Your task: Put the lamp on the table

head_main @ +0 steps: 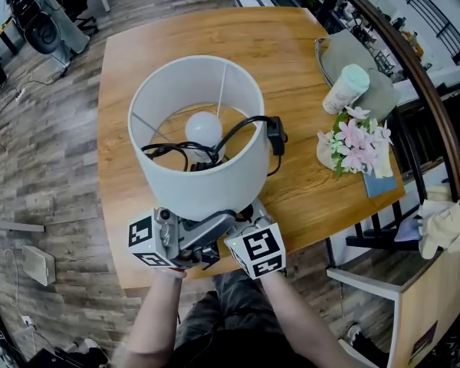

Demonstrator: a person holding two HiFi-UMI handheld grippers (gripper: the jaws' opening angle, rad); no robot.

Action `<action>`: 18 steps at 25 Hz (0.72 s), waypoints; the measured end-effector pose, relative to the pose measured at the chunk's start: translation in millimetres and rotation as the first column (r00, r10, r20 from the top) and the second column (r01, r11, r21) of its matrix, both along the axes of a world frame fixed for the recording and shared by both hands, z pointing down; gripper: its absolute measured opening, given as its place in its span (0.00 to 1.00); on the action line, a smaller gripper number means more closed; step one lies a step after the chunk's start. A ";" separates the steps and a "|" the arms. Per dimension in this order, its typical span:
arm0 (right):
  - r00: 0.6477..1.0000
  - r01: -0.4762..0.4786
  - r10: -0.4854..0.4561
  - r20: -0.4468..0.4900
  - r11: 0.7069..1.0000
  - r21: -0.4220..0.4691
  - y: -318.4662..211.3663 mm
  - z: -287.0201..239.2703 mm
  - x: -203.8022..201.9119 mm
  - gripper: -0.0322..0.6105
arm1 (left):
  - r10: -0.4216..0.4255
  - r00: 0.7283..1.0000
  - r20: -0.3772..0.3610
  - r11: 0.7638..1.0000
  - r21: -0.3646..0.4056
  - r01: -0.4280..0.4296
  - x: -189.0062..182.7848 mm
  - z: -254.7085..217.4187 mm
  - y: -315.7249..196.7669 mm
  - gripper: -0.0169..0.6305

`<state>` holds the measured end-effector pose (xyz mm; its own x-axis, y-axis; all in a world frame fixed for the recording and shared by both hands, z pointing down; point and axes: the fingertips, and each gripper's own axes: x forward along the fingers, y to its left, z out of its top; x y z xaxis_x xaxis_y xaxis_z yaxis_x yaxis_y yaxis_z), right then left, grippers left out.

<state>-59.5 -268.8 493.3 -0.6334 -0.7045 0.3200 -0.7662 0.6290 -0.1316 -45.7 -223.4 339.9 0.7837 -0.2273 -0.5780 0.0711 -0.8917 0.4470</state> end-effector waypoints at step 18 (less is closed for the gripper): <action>1.000 -0.015 0.015 -0.007 1.000 0.002 15.1 5.3 13.1 0.06 | -0.055 0.964 0.261 0.995 -0.065 0.075 0.5 59.0 15.3 0.13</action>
<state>-46.4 -253.6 498.6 -0.6203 -0.7146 0.3234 -0.7766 0.6175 -0.1252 -45.2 -208.1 399.0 0.8863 -0.3172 -0.3375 -0.1126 -0.8544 0.5072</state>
